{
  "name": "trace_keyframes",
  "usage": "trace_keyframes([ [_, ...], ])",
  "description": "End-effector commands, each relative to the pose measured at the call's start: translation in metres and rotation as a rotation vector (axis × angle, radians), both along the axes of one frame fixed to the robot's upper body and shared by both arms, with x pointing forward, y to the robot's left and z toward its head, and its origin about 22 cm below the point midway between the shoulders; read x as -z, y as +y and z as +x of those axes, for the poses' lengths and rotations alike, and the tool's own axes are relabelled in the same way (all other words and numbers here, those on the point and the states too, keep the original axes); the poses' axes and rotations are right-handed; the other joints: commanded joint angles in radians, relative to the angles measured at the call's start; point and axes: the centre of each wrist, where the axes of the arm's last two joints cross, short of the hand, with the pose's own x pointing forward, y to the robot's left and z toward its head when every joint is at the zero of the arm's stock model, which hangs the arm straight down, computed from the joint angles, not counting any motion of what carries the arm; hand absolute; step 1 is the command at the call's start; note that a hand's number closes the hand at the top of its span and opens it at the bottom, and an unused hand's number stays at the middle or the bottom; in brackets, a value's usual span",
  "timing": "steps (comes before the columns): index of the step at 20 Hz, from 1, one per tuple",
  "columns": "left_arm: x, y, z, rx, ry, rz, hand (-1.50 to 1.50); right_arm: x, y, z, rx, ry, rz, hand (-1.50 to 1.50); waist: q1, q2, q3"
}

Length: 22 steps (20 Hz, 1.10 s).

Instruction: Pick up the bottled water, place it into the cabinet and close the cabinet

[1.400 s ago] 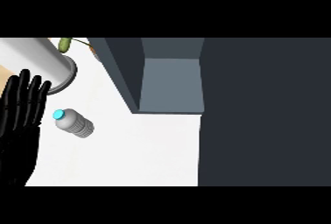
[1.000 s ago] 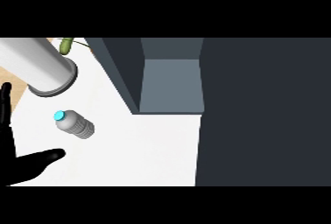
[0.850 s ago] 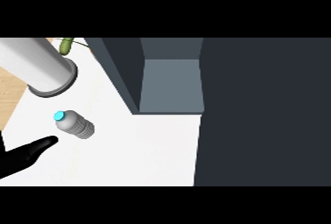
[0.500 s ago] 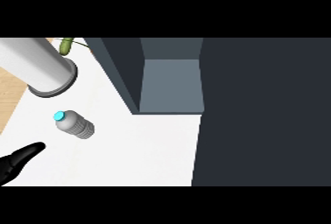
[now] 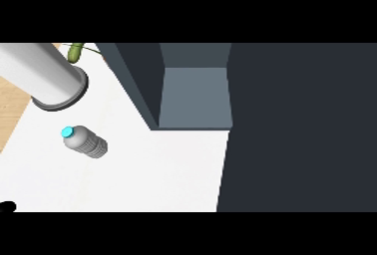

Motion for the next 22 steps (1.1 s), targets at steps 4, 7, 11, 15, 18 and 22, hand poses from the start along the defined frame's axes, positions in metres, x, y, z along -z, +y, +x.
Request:
trace_keyframes([
  [4, -0.006, -0.010, -0.017, -0.015, 0.006, -0.012, -1.50, -0.011, 0.001, -0.010, 0.043, -0.046, -0.045, -1.50, -0.002, 0.001, 0.000],
  [7, 0.001, 0.001, -0.014, -0.028, 0.036, 0.021, -1.50, -0.025, -0.002, -0.020, 0.053, -0.042, -0.020, -1.50, 0.000, 0.001, 0.000],
  [11, -0.002, 0.001, -0.010, -0.018, 0.066, 0.028, -1.50, -0.021, -0.002, -0.022, 0.066, -0.058, -0.044, -1.50, -0.004, 0.001, 0.000],
  [15, 0.002, 0.010, 0.000, -0.026, 0.078, 0.030, -1.50, -0.002, 0.016, -0.009, 0.057, -0.029, -0.053, -1.50, -0.003, 0.001, 0.000],
  [18, 0.005, 0.020, 0.008, -0.030, 0.109, 0.037, -1.50, -0.021, -0.001, -0.031, 0.065, -0.038, -0.049, -1.50, -0.008, 0.000, 0.000],
  [22, 0.029, 0.029, 0.014, -0.018, 0.136, 0.028, -1.50, -0.027, 0.001, -0.029, 0.067, -0.040, -0.052, -1.50, -0.003, 0.000, -0.001],
])
